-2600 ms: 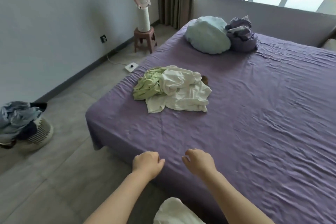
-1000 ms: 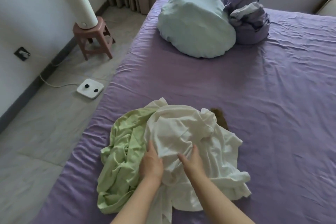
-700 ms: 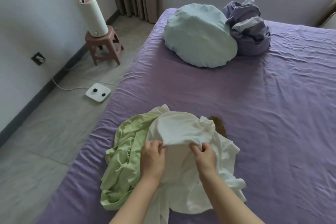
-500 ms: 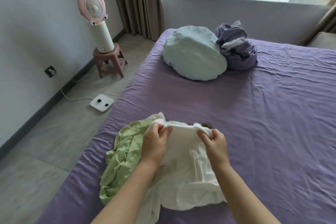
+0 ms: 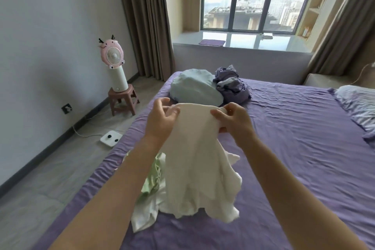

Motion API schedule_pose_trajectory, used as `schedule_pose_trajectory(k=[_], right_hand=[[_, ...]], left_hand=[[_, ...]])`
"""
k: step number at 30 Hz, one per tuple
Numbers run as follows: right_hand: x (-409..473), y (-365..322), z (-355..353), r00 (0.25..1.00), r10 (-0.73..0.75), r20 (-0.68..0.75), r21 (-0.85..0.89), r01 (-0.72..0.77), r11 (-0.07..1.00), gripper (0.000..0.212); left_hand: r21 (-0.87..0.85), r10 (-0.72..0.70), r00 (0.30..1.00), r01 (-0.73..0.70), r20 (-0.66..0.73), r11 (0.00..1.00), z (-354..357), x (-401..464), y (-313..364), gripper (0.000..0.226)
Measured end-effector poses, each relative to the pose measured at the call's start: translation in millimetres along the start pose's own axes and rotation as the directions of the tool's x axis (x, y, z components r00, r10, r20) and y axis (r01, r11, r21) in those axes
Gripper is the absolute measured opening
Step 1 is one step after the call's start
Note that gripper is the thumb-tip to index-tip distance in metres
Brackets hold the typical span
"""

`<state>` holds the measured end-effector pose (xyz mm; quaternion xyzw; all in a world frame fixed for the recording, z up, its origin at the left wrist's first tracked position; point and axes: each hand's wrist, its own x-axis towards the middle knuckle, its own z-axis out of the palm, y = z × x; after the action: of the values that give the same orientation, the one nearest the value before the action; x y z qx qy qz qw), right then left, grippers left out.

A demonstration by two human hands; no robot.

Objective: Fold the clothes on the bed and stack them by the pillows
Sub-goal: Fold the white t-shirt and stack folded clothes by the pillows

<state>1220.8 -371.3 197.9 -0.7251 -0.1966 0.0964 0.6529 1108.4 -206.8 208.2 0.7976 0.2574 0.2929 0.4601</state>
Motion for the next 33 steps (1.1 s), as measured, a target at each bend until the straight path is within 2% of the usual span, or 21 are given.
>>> schedule_pose_trajectory(k=[3, 5, 6, 8, 10, 12, 14, 15, 16, 18, 21, 24, 27, 30, 33], right_hand=[[-25.9, -26.1, -10.4, 1.0, 0.028, 0.005, 0.101, -0.028, 0.994, 0.024], [-44.7, -39.6, -18.1, 0.999, 0.029, 0.02, 0.152, -0.032, 0.988, 0.024], [-54.4, -45.4, -23.3, 0.999, 0.028, 0.024, 0.156, -0.032, 0.987, 0.023], [-72.1, -51.6, -37.5, 0.999, 0.025, 0.022, 0.151, -0.028, 0.988, 0.018], [-90.9, -51.3, -54.8, 1.0, -0.005, 0.008, 0.139, 0.003, 0.99, 0.02], [-113.8, -41.4, -74.0, 0.997, -0.069, 0.029, -0.01, 0.07, 0.998, 0.041], [-141.1, -20.1, -86.5, 0.988, -0.054, 0.147, -0.194, 0.082, 0.978, 0.059], [-154.5, -7.5, -89.6, 0.978, -0.008, 0.207, -0.271, 0.065, 0.96, 0.058], [-166.7, 5.3, -90.9, 0.972, 0.038, 0.231, -0.348, 0.046, 0.936, 0.047], [-186.0, 23.0, -92.9, 0.992, 0.054, 0.113, -0.454, 0.003, 0.891, 0.014], [-205.2, 22.3, -102.5, 0.994, 0.009, -0.112, -0.33, -0.046, 0.943, 0.014], [-213.1, -5.5, -112.7, 0.979, -0.015, -0.205, -0.239, -0.035, 0.97, 0.009], [-220.1, -38.3, -115.4, 0.971, -0.138, -0.196, -0.33, 0.068, 0.941, 0.02], [-226.8, -59.6, -109.4, 0.968, -0.211, -0.138, -0.442, 0.131, 0.887, 0.012], [-235.6, -70.0, -104.2, 0.962, -0.245, -0.119, -0.509, 0.153, 0.847, 0.009]], left_hand=[[-0.037, 0.087, 0.988, -0.083, 0.131, 0.996, 9.6, -61.0, 9.6, 0.06], [-0.113, 0.09, 0.954, -0.06, 0.287, 0.992, 21.6, -98.7, 17.7, 0.06], [-0.119, 0.079, 0.939, -0.041, 0.334, 0.992, 29.4, -111.9, 21.0, 0.053], [-0.091, 0.068, 0.944, -0.04, 0.322, 0.995, 41.8, -126.0, 30.5, 0.027], [-0.168, 0.057, 0.951, -0.005, 0.303, 0.986, 45.2, -131.4, 44.8, 0.009], [-0.309, 0.044, 0.948, 0.059, 0.315, 0.949, 41.6, -133.5, 62.4, 0.005], [-0.387, 0.058, 0.949, 0.07, 0.31, 0.919, 35.3, -132.1, 78.4, 0.01], [-0.412, 0.08, 0.949, 0.055, 0.304, 0.909, 31.3, -131.5, 86.2, 0.011], [-0.435, 0.098, 0.95, 0.043, 0.298, 0.9, 26.4, -131.3, 92.9, 0.012], [-0.478, 0.101, 0.954, 0.048, 0.282, 0.877, 13.2, -128.7, 101.8, 0.014], [-0.467, 0.11, 0.968, 0.009, 0.225, 0.884, -13.8, -122.5, 99.7, 0.015], [-0.354, 0.062, 0.983, 0.004, 0.176, 0.935, -35.1, -119.5, 79.6, 0.013], [-0.304, -0.007, 0.981, 0.066, 0.192, 0.95, -43.1, -128.9, 53.3, 0.007], [-0.308, -0.026, 0.971, 0.1, 0.236, 0.946, -39.7, -149.4, 37.5, 0.012], [-0.261, -0.011, 0.964, 0.083, 0.266, 0.962, -30.9, -170.1, 37.1, 0.007]])
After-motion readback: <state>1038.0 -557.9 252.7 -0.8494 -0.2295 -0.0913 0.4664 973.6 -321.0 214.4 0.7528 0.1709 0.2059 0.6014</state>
